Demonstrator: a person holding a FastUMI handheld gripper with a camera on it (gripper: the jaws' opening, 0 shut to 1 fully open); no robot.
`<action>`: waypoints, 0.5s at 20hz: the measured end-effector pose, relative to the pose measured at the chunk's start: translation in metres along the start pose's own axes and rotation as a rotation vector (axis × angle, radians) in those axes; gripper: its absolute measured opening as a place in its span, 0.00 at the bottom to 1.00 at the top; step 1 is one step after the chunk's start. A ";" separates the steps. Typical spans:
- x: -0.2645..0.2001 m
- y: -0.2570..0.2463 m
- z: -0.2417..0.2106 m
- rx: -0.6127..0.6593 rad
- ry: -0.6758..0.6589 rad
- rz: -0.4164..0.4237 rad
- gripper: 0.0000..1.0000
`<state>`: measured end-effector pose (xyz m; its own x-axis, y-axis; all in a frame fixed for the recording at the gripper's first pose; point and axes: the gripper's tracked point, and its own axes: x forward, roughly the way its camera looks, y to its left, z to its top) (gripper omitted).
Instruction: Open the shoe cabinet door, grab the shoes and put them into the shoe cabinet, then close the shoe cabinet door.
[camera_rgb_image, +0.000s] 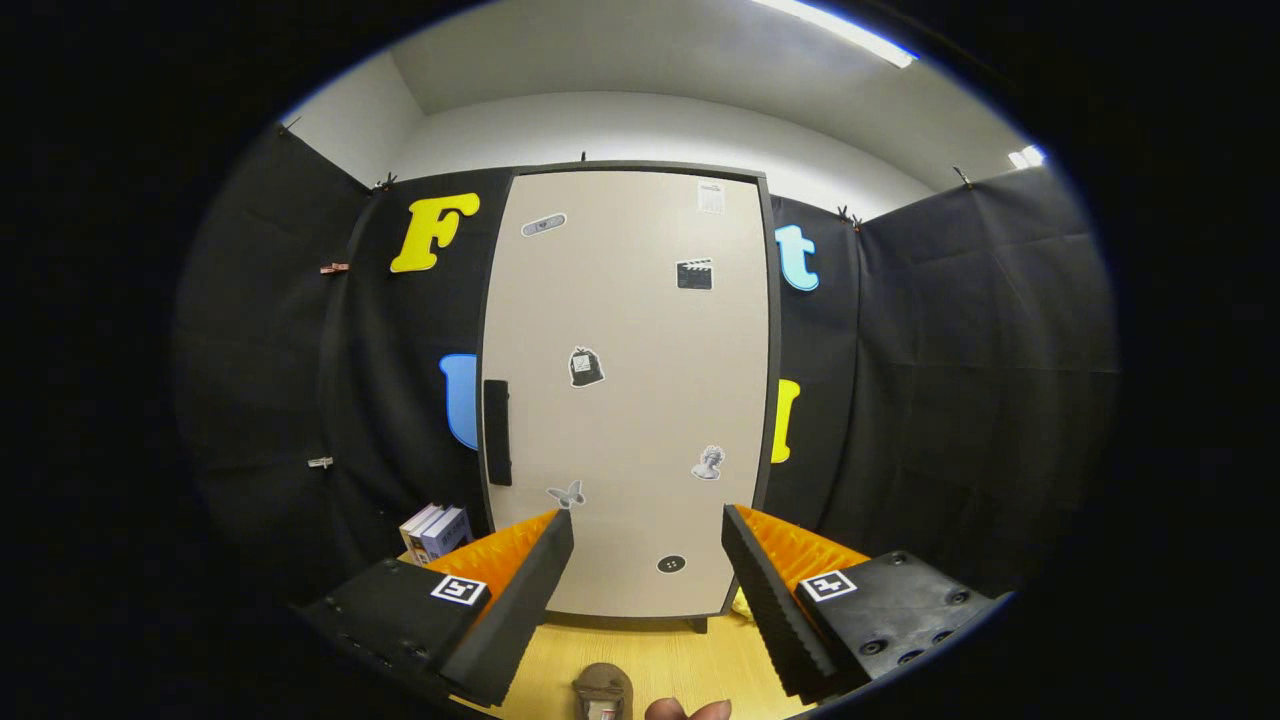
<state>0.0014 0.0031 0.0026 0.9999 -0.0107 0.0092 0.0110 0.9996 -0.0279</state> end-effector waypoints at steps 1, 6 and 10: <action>0.000 0.001 0.001 -0.004 -0.001 0.001 0.98; -0.001 0.004 -0.002 -0.011 0.003 -0.001 0.98; 0.002 0.006 -0.004 -0.013 0.006 -0.004 0.98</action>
<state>0.0032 0.0088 -0.0010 0.9999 -0.0150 0.0032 0.0151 0.9991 -0.0408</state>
